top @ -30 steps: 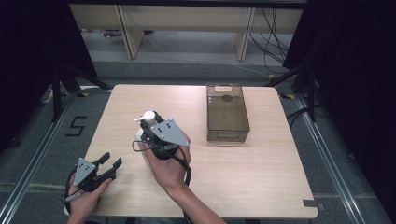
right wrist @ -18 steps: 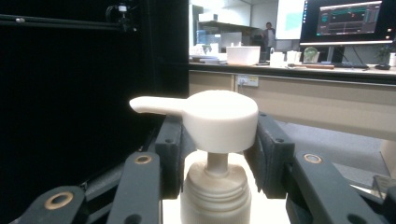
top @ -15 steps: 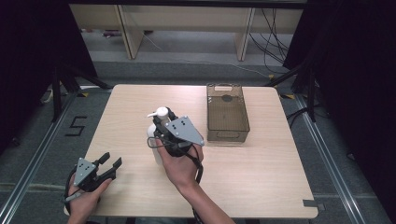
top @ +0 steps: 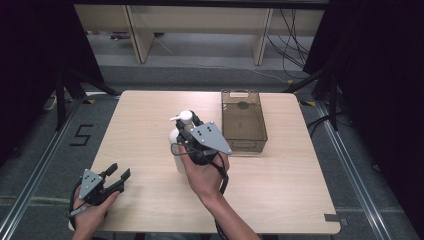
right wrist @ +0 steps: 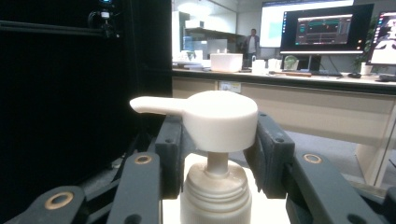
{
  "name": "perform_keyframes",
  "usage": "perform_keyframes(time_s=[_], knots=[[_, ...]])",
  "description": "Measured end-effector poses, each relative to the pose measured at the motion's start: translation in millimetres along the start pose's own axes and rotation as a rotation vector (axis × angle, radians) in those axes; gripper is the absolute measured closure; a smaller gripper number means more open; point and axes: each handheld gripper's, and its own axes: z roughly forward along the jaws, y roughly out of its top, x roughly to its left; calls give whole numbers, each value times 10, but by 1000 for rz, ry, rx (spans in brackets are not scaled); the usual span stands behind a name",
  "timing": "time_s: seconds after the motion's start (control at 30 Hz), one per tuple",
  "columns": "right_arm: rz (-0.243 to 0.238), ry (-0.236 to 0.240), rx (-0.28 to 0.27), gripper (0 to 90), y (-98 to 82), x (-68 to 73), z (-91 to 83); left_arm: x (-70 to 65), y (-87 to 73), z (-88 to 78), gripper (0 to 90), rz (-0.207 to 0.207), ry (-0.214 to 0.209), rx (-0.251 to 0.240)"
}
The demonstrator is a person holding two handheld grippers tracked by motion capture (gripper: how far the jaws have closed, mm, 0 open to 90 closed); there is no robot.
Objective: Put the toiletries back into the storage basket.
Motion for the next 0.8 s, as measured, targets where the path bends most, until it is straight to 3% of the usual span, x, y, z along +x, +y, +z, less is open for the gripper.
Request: perform_keyframes(time_s=[0.1,0.27,0.33,0.4,0.53,0.63,0.73,0.8], knots=[[-16,-7,-11,606,8,-52,-13,-1,1,-2,440,1,1,2],[-3,-17,-5,606,17,-113,-48,-3,3,-8,441,3,5,9],[-23,-29,-7,606,30,-149,-65,-3,3,-8,440,4,6,10],[1,-34,-12,605,36,-164,-77,-3,3,-7,440,3,6,9],[-23,-47,-16,606,59,-234,-98,-3,3,-8,441,4,6,10],[-4,-49,-15,606,65,-248,-112,-3,3,-8,440,2,5,9],[-28,-62,-26,605,78,-320,-135,-7,3,-4,441,-1,6,5],[-12,-69,-24,605,83,-341,-152,-9,3,-3,441,-2,6,5]])
